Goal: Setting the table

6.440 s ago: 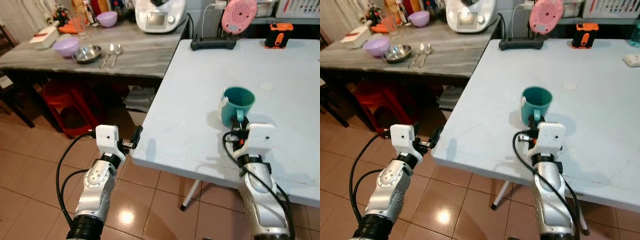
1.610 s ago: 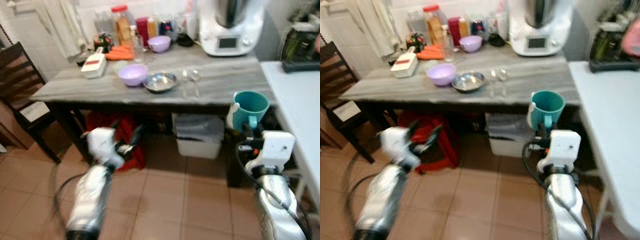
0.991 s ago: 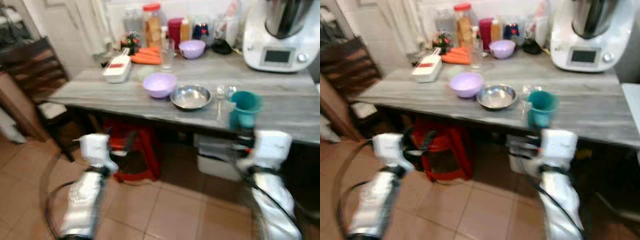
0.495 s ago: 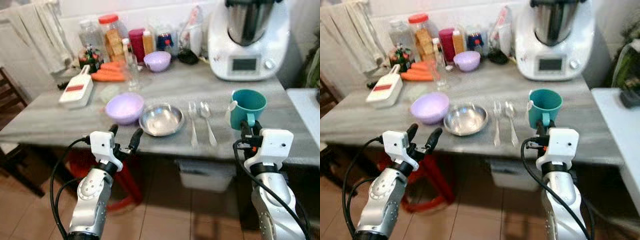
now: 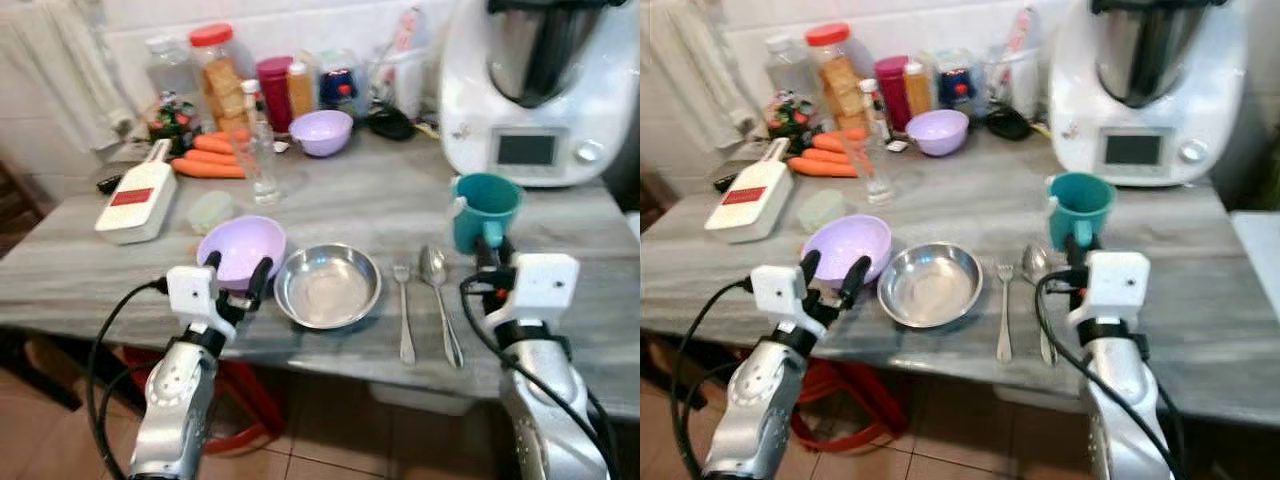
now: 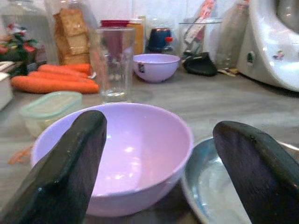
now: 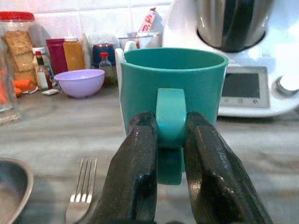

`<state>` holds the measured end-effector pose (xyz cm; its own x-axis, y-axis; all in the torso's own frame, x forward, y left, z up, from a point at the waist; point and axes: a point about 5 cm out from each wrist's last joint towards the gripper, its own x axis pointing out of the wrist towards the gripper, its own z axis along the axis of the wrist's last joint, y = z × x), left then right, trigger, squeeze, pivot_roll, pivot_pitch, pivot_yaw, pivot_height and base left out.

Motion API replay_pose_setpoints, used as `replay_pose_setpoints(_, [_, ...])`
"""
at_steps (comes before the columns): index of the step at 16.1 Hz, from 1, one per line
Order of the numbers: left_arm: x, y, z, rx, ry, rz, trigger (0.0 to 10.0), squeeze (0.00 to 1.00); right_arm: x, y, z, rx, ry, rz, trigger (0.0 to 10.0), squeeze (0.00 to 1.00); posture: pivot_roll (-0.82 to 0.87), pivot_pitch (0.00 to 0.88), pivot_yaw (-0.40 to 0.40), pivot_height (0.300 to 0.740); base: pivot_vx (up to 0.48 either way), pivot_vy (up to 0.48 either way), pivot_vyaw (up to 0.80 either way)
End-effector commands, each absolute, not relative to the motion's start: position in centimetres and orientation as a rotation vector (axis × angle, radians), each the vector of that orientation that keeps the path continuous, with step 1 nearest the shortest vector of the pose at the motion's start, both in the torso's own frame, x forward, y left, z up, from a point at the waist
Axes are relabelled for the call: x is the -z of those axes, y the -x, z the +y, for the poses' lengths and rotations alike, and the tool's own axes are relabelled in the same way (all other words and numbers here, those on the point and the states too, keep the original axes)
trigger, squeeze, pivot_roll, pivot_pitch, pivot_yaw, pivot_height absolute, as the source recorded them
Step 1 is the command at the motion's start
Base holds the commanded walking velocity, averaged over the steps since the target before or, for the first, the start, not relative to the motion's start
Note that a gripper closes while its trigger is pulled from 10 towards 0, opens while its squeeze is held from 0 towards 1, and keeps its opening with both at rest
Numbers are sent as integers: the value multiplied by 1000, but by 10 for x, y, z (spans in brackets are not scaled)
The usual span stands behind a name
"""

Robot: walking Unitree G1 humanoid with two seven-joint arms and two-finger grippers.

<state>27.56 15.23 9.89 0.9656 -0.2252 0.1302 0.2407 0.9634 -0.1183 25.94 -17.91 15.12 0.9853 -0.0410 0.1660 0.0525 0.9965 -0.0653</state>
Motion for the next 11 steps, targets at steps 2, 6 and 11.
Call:
replay_pose_setpoints(2, [-98,-265,167,233,95,-121,10000,0,-156,-260,-170,10,62,-186,10000,0,-151,0,110,740,0,0,350])
replay_pose_setpoints(6, [-96,-257,166,302,99,-107,10000,0,-157,-263,-170,5,62,-190,10000,0,-147,0,106,740,0,0,552])
replay_pose_setpoints(11, [-101,-255,154,438,142,-122,10000,0,-163,-276,-173,-13,58,-199,10000,0,-145,0,102,740,0,0,0])
